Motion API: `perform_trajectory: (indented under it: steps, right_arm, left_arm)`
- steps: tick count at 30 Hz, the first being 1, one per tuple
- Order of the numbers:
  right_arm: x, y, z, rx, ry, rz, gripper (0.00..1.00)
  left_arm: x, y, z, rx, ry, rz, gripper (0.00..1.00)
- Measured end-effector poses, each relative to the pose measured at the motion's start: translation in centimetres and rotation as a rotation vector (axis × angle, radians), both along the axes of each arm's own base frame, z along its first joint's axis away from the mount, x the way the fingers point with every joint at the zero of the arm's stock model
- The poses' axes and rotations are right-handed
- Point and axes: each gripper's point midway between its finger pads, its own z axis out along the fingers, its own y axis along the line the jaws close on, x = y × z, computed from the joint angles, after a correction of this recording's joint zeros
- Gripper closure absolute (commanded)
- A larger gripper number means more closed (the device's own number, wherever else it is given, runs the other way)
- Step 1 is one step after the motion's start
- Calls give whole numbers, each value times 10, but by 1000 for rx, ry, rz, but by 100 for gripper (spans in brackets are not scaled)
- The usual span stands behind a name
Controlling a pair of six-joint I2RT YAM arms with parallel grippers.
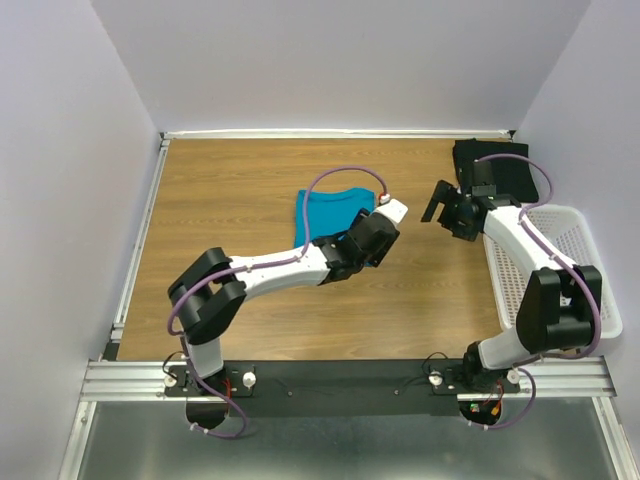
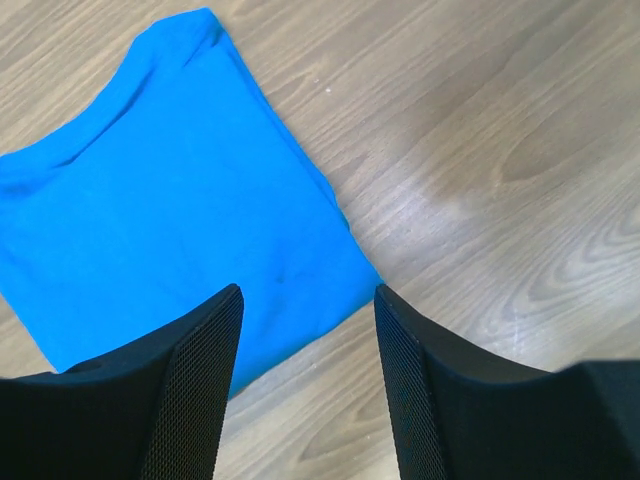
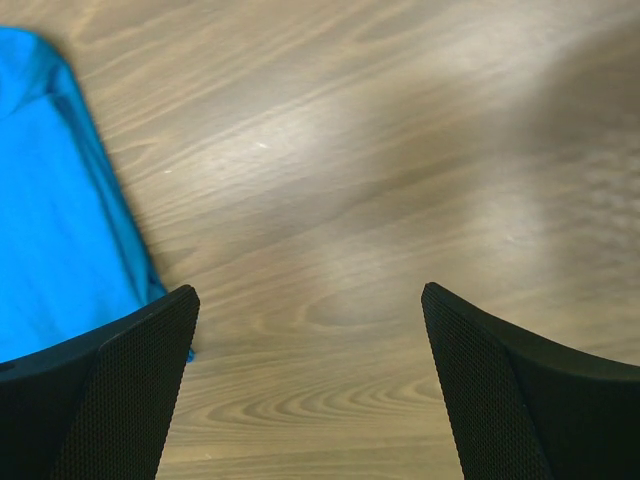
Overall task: Fold and stack the t-shirts
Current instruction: Neatly place the folded tshirt to the corner
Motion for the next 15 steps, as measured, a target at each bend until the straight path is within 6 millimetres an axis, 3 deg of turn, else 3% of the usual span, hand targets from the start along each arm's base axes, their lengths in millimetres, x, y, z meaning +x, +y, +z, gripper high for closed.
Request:
perform_trajectory:
  steps: [5, 15]
  right_arm:
    - [-9, -14, -2, 3, 19, -46, 0]
    - [-26, -12, -15, 22, 70, -54, 0]
  left_arm:
    - [1, -18, -22, 76, -5, -50, 37]
    - [-8, -32, -67, 175, 54, -123, 36]
